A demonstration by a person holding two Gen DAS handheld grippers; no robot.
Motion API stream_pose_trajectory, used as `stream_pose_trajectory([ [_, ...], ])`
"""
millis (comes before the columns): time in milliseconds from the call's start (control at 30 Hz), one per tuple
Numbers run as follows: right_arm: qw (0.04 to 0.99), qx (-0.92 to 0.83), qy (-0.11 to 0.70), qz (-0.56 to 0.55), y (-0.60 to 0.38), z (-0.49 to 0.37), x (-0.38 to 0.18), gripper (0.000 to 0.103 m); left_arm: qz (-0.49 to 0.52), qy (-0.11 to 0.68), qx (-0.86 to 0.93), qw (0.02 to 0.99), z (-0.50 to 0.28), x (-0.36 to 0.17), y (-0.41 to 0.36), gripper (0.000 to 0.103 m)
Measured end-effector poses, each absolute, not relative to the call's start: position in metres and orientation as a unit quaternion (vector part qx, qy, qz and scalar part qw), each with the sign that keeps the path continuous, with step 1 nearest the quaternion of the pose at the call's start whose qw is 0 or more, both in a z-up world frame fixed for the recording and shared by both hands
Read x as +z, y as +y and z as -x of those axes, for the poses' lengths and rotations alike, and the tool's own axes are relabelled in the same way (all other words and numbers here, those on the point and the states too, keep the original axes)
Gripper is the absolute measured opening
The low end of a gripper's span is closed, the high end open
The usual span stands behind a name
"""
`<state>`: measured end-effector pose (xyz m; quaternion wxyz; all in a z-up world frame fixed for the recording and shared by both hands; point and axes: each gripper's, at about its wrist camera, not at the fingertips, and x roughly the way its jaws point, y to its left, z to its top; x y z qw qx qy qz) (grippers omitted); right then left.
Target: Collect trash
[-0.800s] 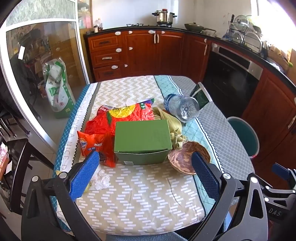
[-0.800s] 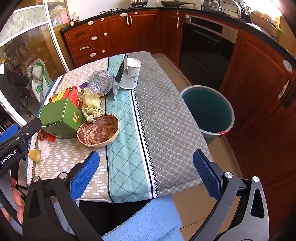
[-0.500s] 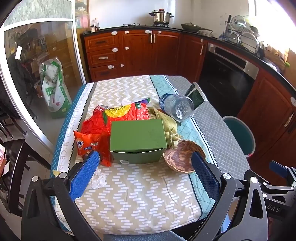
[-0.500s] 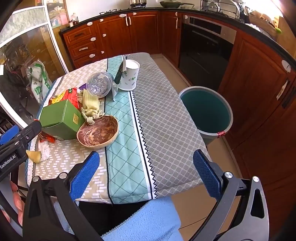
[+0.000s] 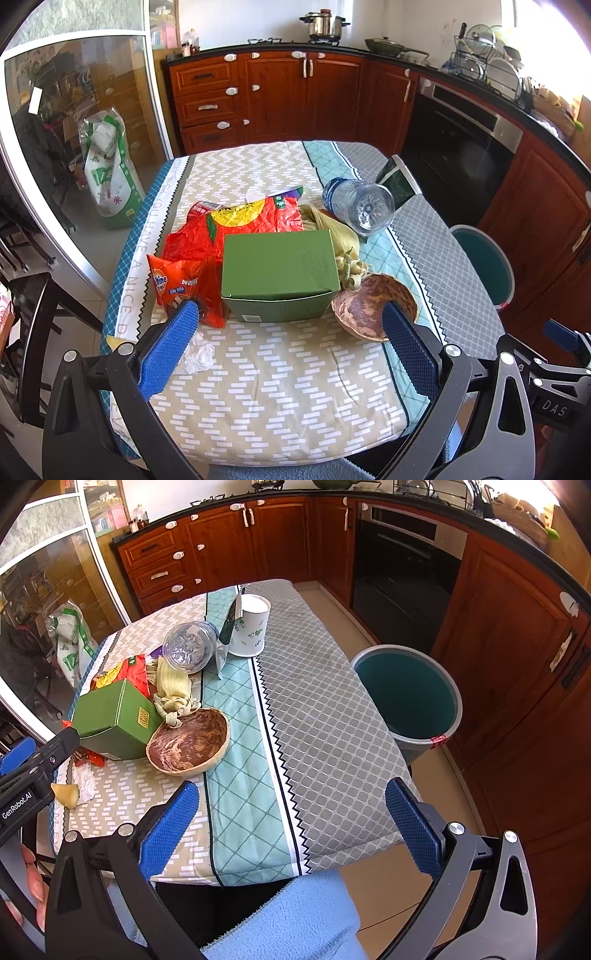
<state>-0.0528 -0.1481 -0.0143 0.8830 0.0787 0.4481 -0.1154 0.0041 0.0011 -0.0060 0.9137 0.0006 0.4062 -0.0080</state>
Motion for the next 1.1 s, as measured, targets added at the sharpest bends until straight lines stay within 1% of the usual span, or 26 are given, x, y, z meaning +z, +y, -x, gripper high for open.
stream_pose_trajectory([
  [1100, 0.876, -0.124, 0.461, -0.074, -0.1459, 0.0509, -0.0239, 0.097, 0.000, 0.410, -0.021, 0.912, -0.0043, -0.0118, -0.0008, 0.099],
])
